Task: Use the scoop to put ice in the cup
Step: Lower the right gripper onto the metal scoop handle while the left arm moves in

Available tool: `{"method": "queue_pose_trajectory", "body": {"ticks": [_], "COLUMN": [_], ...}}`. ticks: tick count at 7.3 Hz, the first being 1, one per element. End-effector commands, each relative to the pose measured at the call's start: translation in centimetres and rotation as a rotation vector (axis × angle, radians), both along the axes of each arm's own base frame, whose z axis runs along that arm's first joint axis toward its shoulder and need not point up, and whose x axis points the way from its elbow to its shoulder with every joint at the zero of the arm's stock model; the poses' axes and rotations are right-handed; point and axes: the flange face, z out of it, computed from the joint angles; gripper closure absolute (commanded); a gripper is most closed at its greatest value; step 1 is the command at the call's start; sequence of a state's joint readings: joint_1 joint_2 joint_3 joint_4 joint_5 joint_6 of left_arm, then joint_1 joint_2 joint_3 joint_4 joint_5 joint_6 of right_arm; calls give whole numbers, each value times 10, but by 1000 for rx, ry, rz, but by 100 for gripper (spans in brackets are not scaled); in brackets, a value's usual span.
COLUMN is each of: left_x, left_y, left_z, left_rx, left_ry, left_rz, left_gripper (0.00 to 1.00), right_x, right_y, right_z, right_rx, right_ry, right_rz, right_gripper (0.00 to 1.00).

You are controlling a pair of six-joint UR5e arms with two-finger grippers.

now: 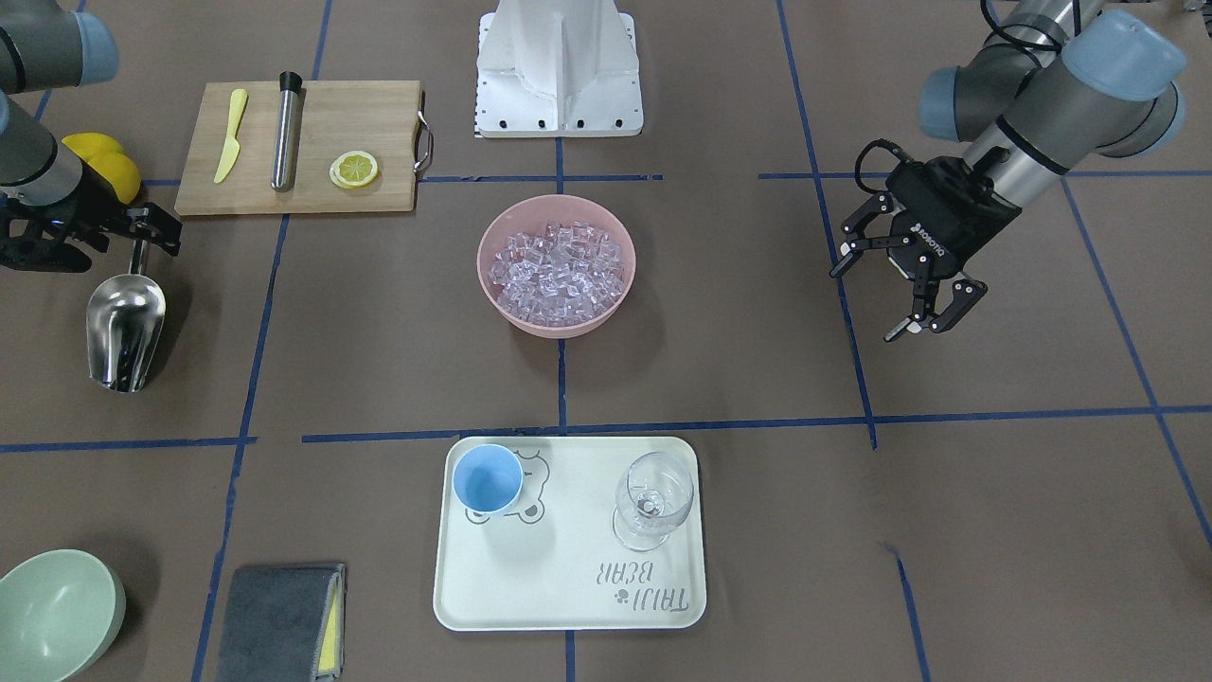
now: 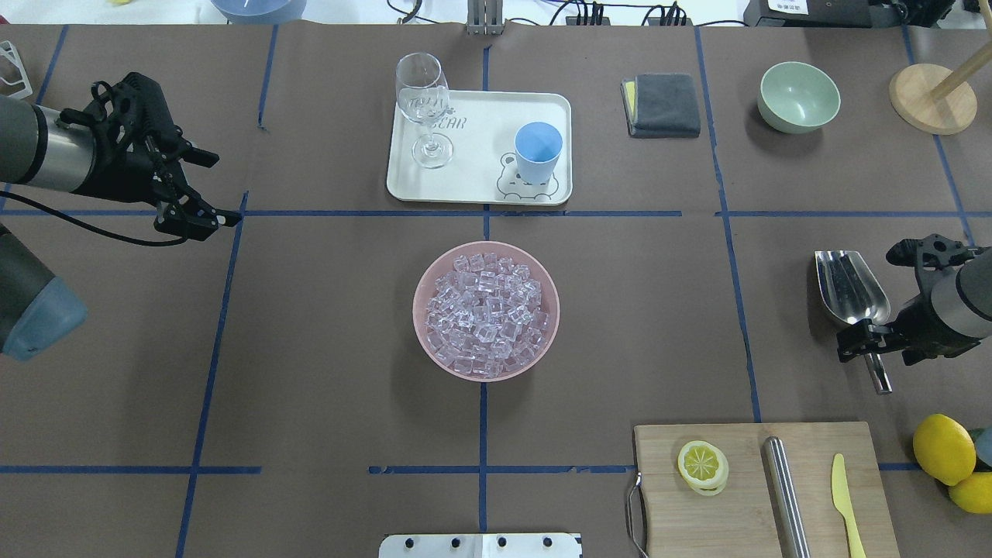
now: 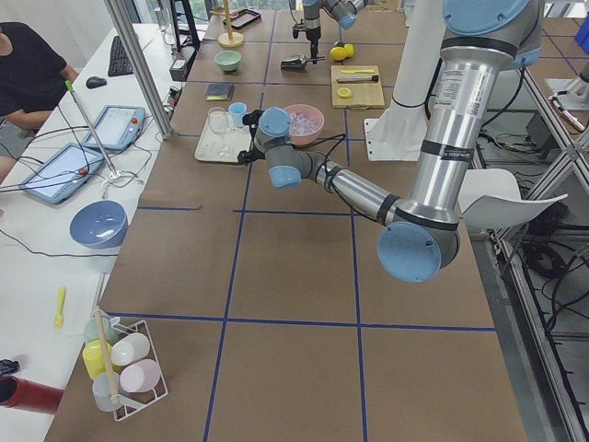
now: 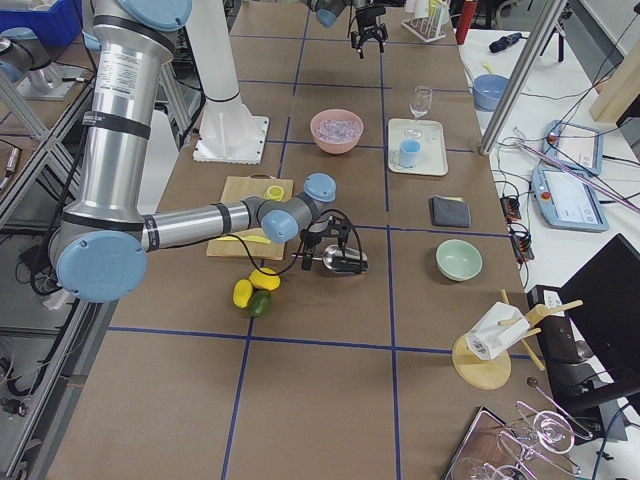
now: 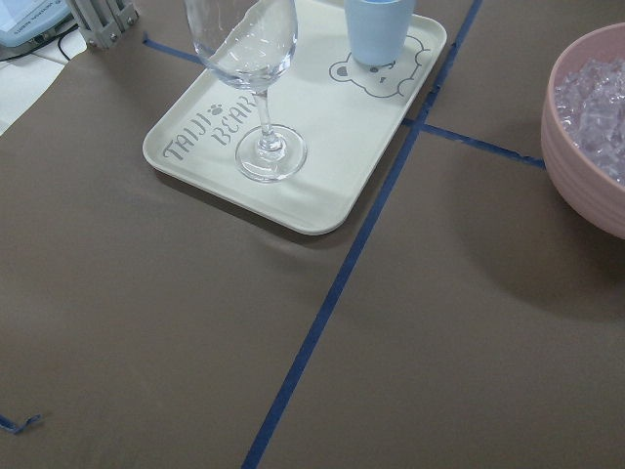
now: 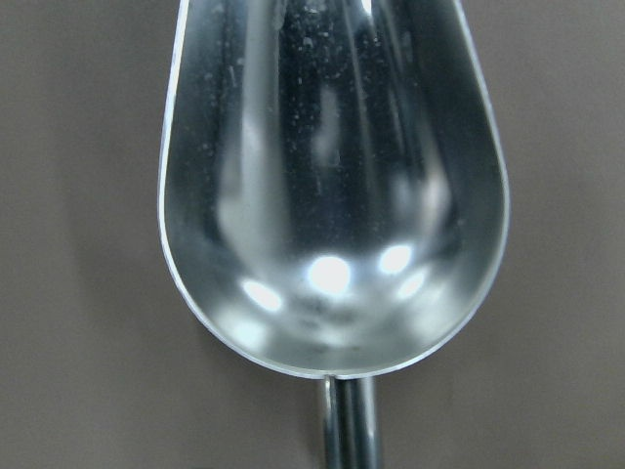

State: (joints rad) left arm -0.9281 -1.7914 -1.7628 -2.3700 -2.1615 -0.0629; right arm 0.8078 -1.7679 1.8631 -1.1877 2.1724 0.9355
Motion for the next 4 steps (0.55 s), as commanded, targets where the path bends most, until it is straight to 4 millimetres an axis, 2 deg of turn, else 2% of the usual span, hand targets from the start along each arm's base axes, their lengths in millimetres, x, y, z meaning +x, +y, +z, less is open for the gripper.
{"method": "queue_pose_trajectory", "body": {"ticks": [1, 3, 4], "left_x": [1, 1, 1], "left_y": [-2, -1, -2], "left_z": [-4, -7, -6], "left_rx": [6, 10, 9], "left_ry": [5, 7, 6], "left_rz": [0, 0, 0], "left_gripper": [0, 0, 0], "right_x": [-7, -8, -8], "right_y": [-4, -5, -4], "right_z": [-2, -2, -2], "right_rx": [3, 5, 5], "right_ry": [-1, -3, -5], "right_rz": [-8, -10, -11], "right_gripper": [28, 85, 94]}}
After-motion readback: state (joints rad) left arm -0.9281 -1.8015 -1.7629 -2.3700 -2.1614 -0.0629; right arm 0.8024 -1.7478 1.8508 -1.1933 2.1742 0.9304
